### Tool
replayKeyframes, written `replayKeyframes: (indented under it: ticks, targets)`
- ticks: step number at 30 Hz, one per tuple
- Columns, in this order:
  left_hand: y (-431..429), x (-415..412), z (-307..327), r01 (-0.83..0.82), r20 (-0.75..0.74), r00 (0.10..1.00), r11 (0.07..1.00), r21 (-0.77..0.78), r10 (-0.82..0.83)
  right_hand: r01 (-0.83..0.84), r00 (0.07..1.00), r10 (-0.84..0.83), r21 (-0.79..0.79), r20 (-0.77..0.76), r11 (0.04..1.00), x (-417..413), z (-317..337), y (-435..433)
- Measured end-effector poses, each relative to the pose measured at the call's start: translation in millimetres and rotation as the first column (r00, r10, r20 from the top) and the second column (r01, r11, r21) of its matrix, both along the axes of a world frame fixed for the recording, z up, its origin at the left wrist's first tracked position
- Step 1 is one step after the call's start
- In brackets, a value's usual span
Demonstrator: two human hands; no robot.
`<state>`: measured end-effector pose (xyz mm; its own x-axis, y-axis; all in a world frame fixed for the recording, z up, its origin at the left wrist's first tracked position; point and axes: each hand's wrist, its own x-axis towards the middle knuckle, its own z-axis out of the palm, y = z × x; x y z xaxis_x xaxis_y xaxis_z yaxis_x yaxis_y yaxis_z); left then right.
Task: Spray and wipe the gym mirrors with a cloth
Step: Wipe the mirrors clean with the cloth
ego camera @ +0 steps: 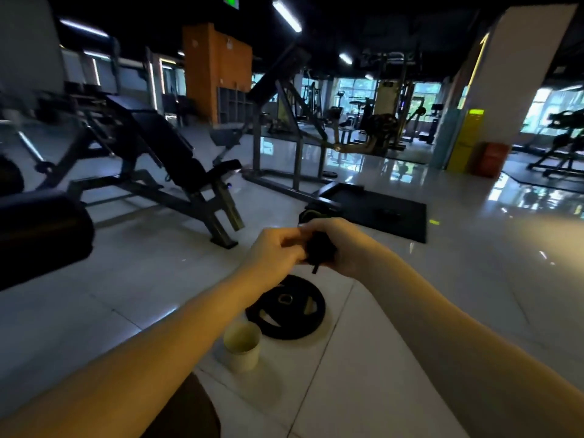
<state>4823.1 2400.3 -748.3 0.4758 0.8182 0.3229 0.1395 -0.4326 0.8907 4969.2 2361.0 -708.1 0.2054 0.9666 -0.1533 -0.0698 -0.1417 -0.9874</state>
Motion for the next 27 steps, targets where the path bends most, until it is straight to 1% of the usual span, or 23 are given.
replayKeyframes:
  ticks: [1, 2, 3, 4, 5, 6, 8, 9, 11, 12, 14, 15, 16, 17, 18, 19, 20, 22, 24, 25, 27]
  targets:
    - [7, -9, -2, -0.022, 0.001, 1.000, 1.000, -0.002, 0.022, 0.003, 1.000, -0.003, 0.002, 0.014, 1.000, 2, -2, 9]
    - [16, -18, -4, -0.072, -0.009, 0.997, 0.996, 0.044, 0.072, 0.006, 1.000, -0.006, -0.005, 0.025, 1.000, 6, -6, 18]
    - [25, -26, -8, -0.135, -0.036, 0.989, 0.980, 0.147, 0.142, 0.005, 0.999, -0.004, -0.020, 0.047, 1.000, 10, -9, 26]
    - [35, -32, -13, -0.167, -0.085, 0.976, 0.940, 0.297, 0.200, -0.026, 0.996, 0.029, -0.040, 0.081, 0.999, 15, -13, 34]
    - [43, -35, -18, -0.141, -0.160, 0.958, 0.879, 0.456, 0.237, -0.091, 0.987, 0.099, -0.066, 0.129, 0.994, 18, -17, 42]
    - [49, -34, -22, -0.066, -0.251, 0.933, 0.808, 0.586, 0.258, -0.174, 0.964, 0.189, -0.095, 0.189, 0.980, 20, -20, 51]
    - [61, -22, -31, 0.107, -0.424, 0.845, 0.672, 0.733, 0.327, -0.347, 0.879, 0.379, -0.157, 0.289, 0.925, 25, -24, 70]
    - [65, -14, -33, 0.156, -0.459, 0.809, 0.618, 0.771, 0.368, -0.426, 0.830, 0.464, -0.185, 0.310, 0.885, 27, -26, 81]
    - [78, -2, -35, 0.178, -0.475, 0.773, 0.575, 0.799, 0.420, -0.526, 0.757, 0.567, -0.212, 0.325, 0.824, 37, -32, 102]
    - [85, 1, -37, 0.170, -0.476, 0.762, 0.574, 0.801, 0.438, -0.530, 0.754, 0.568, -0.206, 0.329, 0.822, 43, -34, 110]
    - [102, 6, -42, 0.110, -0.462, 0.753, 0.602, 0.791, 0.468, -0.488, 0.805, 0.506, -0.138, 0.312, 0.862, 57, -42, 129]
    - [111, 6, -46, 0.050, -0.432, 0.761, 0.620, 0.783, 0.485, -0.455, 0.847, 0.456, -0.072, 0.274, 0.888, 63, -47, 139]
    - [120, 7, -48, -0.028, -0.388, 0.768, 0.632, 0.775, 0.510, -0.403, 0.897, 0.393, 0.008, 0.201, 0.915, 67, -55, 147]
    - [129, 8, -48, -0.110, -0.344, 0.767, 0.640, 0.760, 0.541, -0.309, 0.948, 0.302, 0.066, 0.097, 0.949, 68, -64, 154]
    - [138, 9, -47, -0.187, -0.306, 0.762, 0.646, 0.740, 0.571, -0.184, 0.983, 0.186, 0.080, -0.012, 0.980, 67, -74, 160]
    - [146, 12, -45, -0.250, -0.274, 0.757, 0.650, 0.717, 0.593, -0.082, 0.993, 0.087, 0.070, -0.075, 0.994, 64, -83, 163]
    - [154, 16, -43, -0.298, -0.249, 0.754, 0.653, 0.696, 0.609, -0.037, 0.995, 0.042, 0.060, -0.089, 0.998, 59, -92, 167]
    - [165, 28, -42, -0.352, -0.214, 0.747, 0.648, 0.676, 0.630, -0.117, 0.990, 0.123, 0.077, -0.073, 0.990, 49, -106, 173]
    - [170, 44, -46, -0.360, -0.205, 0.747, 0.645, 0.674, 0.632, -0.194, 0.973, 0.209, 0.152, -0.092, 0.969, 38, -105, 185]
    - [171, 52, -51, -0.348, -0.212, 0.756, 0.654, 0.672, 0.620, -0.191, 0.972, 0.212, 0.188, -0.100, 0.963, 33, -99, 192]
    - [172, 68, -60, -0.319, -0.227, 0.773, 0.673, 0.668, 0.592, -0.088, 0.982, 0.120, 0.209, -0.144, 0.974, 29, -88, 208]
